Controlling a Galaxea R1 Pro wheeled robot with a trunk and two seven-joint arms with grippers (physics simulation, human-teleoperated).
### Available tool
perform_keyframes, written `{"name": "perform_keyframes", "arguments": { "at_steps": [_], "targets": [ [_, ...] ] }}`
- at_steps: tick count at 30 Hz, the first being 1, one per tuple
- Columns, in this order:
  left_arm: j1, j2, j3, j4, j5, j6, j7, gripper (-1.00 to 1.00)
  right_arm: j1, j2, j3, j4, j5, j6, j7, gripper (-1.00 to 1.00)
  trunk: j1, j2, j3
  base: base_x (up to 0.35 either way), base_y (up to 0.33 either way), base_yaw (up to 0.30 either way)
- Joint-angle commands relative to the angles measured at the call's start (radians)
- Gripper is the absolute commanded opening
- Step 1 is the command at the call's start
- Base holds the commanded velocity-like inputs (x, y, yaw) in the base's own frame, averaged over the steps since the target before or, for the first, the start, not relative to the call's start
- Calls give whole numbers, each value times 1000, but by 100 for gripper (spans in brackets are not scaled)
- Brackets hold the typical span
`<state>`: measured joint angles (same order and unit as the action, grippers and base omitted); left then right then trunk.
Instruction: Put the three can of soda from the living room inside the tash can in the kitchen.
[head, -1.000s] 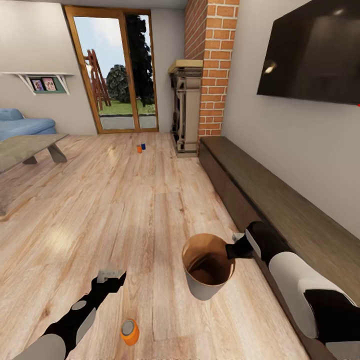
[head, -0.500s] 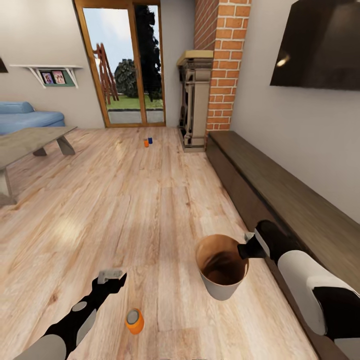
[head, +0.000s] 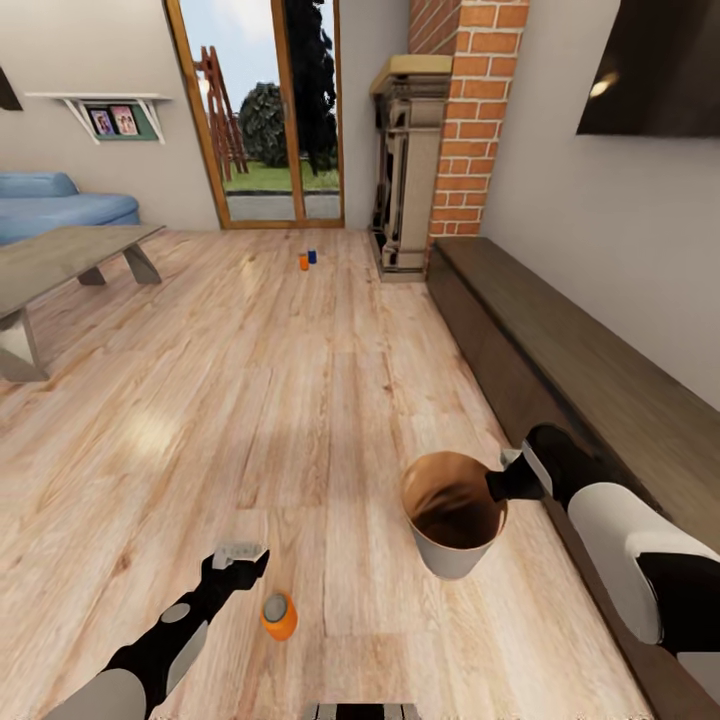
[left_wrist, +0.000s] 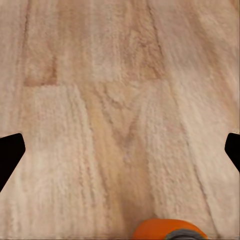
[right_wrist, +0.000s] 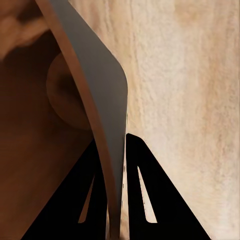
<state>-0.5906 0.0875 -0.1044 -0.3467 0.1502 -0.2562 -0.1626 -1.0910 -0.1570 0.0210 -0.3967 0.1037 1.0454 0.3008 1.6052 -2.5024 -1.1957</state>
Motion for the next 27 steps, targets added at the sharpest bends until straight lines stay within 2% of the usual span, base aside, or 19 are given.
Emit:
{"name": "perform_keyframes", "arguments": {
  "at_steps": [1, 3, 9, 19, 27],
  "targets": [
    [0, -1, -3, 0, 0, 0, 0, 100, -2, 0, -3, 0, -15, 2, 7, -100, 0, 0, -5, 0, 0, 101],
    [0, -2, -9, 0, 0, 0, 0, 100, -4, 0, -3, 0, -16, 2, 7, -100, 1, -1, -16, 0, 0, 99],
    [0, -3, -14, 0, 0, 0, -1, 100, -5, 1, -3, -1, -18, 2, 7, -100, 1, -1, -25, 13, 0, 94],
    [0, -3, -17, 0, -1, 2, -1, 100, -4, 3, -1, -6, -18, 2, 7, -100, 1, -1, -34, 151, 0, 50],
    [0, -3, -62, 0, -1, 2, -2, 100, -4, 3, -1, -7, -18, 2, 8, -100, 1, -1, -34, 10, -23, 2]
  ]
}}
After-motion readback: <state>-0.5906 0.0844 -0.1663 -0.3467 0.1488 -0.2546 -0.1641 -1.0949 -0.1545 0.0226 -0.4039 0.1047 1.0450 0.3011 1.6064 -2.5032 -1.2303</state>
